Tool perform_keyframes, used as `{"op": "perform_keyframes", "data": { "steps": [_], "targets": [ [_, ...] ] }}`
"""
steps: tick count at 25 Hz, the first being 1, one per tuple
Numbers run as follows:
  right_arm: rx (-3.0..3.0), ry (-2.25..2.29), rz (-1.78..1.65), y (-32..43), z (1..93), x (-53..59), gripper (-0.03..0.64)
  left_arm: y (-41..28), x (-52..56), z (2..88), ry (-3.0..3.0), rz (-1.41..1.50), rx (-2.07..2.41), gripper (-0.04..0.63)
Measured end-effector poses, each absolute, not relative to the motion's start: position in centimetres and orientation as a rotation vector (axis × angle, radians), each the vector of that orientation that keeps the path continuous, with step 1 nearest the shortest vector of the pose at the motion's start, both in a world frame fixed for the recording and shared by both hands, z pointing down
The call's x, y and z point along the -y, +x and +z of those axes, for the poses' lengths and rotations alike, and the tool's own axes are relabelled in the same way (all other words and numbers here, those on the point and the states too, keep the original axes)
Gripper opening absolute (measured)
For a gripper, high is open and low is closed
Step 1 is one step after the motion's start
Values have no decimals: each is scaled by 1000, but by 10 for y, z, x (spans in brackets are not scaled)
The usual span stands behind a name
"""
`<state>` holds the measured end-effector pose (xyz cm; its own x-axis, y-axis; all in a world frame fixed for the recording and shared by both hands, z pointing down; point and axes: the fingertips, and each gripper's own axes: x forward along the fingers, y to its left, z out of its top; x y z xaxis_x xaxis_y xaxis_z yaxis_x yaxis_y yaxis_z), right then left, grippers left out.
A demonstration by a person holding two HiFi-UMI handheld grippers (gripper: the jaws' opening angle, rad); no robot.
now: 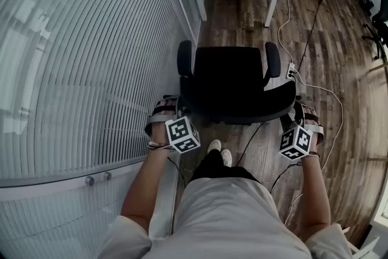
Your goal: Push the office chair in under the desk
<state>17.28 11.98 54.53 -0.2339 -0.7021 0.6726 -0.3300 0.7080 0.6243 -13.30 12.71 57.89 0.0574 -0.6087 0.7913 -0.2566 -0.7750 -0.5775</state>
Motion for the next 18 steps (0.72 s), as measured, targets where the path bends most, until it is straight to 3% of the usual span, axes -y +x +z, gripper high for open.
{"op": "perform_keyframes", "data": {
  "steps": [18],
  "targets": [
    [1833, 828, -424, 180, 544, -39, 175, -126, -44, 577, -2037, -1781, -885, 196]
  ]
}}
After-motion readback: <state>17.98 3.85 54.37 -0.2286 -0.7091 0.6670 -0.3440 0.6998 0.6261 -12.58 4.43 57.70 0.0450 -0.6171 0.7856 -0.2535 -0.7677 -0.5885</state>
